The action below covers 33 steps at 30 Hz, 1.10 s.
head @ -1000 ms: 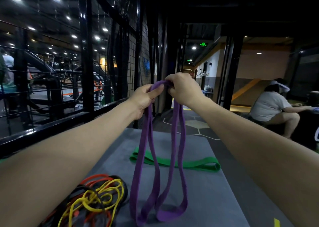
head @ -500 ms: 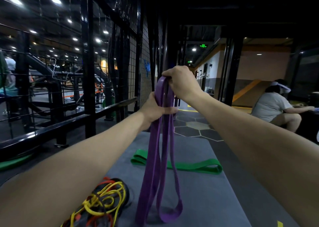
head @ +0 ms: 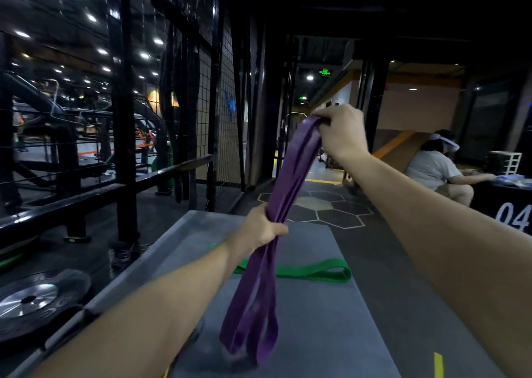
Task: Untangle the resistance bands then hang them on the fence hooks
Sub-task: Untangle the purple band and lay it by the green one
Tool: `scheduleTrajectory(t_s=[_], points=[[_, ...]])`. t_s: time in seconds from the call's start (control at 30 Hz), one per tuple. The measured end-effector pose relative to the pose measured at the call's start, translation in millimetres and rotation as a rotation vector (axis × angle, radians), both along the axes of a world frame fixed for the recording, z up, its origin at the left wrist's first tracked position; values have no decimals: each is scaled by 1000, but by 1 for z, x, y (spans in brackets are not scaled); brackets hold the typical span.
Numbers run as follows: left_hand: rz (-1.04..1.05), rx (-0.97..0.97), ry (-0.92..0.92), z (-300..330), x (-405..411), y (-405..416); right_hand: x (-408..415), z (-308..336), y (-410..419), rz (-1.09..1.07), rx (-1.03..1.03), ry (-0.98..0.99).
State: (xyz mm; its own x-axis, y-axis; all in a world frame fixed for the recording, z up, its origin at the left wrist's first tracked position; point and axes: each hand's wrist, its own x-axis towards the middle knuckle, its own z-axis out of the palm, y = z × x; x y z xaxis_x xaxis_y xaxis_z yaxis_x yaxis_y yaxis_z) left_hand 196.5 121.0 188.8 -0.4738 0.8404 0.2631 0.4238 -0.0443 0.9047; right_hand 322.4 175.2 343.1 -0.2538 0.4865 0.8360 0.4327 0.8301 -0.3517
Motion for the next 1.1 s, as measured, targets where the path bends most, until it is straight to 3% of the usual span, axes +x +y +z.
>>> scheduleTrajectory(t_s=[0.1, 0.2, 0.37, 0.5, 0.67, 0.77, 0.93, 1.1], points=[[-40, -152, 179, -29, 2, 8, 26, -12, 17, -70, -74, 38], [-58, -194, 209, -49, -3, 17, 42, -30, 37, -132, -145, 49], [-17, -276, 410, -36, -47, 25, 45, -88, 75, -186, -359, 110], [88, -435, 746, -10, -107, 22, 9, -146, 110, -100, -593, 220], [61, -610, 1005, -2, -149, 43, -38, -215, 154, 16, -828, 352], [10, -651, 986, -43, -150, 78, -33, -267, 178, -43, -922, 401], [-98, -619, 828, -170, -116, 133, 10, -356, 207, -245, -948, 349], [-4, -486, 858, -234, -88, 173, 45, -387, 219, -346, -882, 261]])
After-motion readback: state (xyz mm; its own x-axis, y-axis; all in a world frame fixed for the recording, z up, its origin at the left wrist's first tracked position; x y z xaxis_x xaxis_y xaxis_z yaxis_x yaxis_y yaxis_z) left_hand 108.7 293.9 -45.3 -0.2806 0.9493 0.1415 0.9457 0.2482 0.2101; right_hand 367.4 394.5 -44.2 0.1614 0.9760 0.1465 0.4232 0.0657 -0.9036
